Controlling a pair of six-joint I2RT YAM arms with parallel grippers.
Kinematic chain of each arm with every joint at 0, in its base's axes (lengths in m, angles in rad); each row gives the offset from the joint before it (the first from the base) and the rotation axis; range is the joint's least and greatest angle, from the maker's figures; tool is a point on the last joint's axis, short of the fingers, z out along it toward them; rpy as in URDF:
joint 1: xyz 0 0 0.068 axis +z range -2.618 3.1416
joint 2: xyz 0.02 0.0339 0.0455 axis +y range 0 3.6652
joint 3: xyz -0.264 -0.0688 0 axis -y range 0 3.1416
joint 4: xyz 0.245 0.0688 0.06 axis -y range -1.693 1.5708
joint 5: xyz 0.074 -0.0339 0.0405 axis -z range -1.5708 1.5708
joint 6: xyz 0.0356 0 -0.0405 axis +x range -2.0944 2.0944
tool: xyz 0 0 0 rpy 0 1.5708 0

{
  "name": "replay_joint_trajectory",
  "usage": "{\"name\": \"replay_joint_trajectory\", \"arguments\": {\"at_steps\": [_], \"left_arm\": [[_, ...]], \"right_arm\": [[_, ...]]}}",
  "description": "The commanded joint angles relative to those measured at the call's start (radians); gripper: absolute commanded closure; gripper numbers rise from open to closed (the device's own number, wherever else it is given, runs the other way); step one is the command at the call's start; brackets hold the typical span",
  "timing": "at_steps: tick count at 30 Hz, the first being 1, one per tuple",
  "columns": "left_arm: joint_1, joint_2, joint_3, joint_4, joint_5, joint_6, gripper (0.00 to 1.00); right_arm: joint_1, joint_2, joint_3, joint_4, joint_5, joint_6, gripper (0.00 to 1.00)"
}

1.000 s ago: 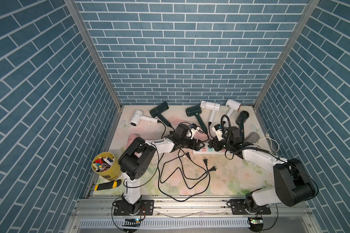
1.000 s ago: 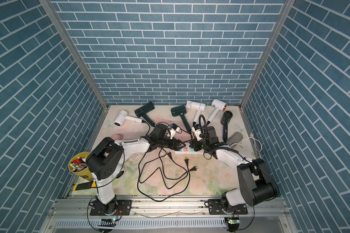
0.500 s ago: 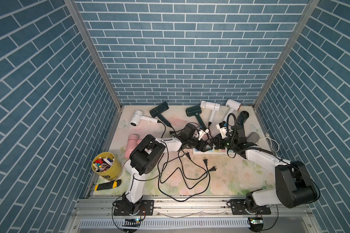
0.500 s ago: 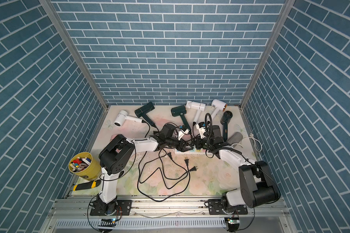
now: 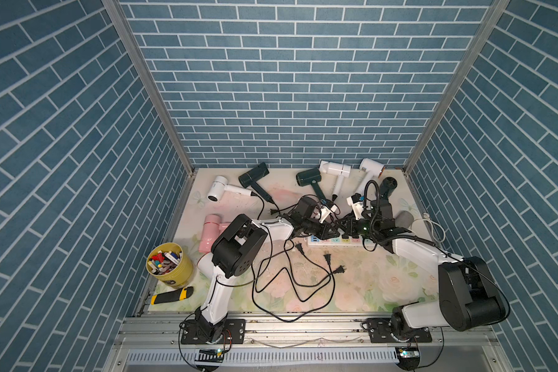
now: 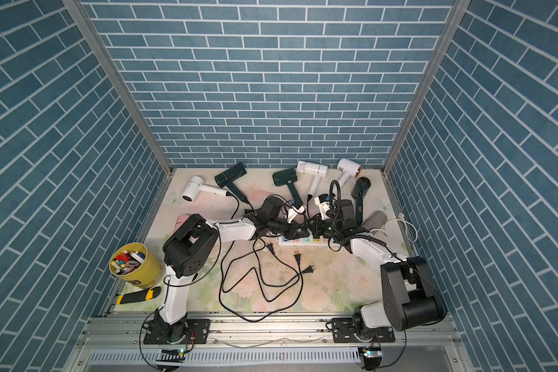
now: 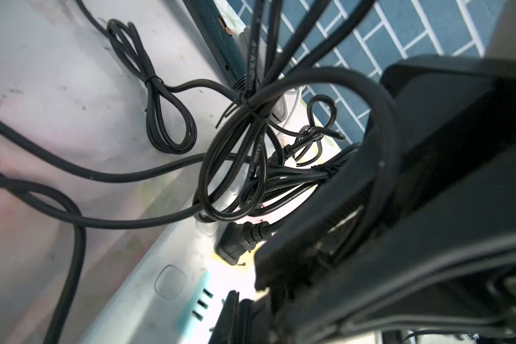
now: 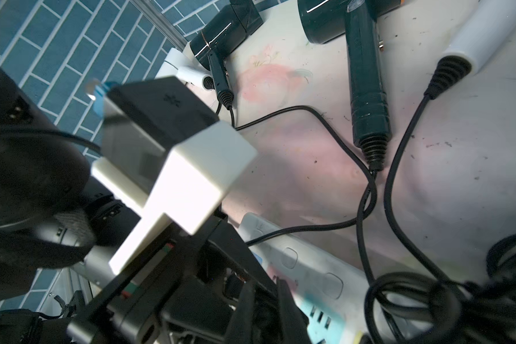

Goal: Charge the blow dryers
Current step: Pick up the plug from the center of the board.

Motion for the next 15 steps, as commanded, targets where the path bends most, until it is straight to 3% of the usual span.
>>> {"name": "replay_joint_trajectory", "arguments": {"at_steps": [1,4,9,11,15], "left_arm": [[-0.011,-0.013,0.008,-0.028,-0.037,0.035,0.94],[-0.014,-0.022,0.008,-0.053,-0.072,0.060,0.95],[-0.016,-0.046,-0.005,-0.079,-0.140,0.098,0.97],[-0.017,-0.055,-0.011,-0.080,-0.158,0.108,0.97],[-0.020,-0.067,-0.016,-0.089,-0.177,0.124,0.97]], "right_arm": [[-0.002,-0.006,0.018,-0.040,-0.007,0.050,0.93],[-0.002,-0.020,0.050,-0.149,0.027,0.083,0.68],[-0.003,-0.041,0.113,-0.352,0.086,0.160,0.46],[-0.004,-0.042,0.128,-0.397,0.082,0.200,0.45],[-0.005,-0.046,0.139,-0.414,0.061,0.293,0.57]]}}
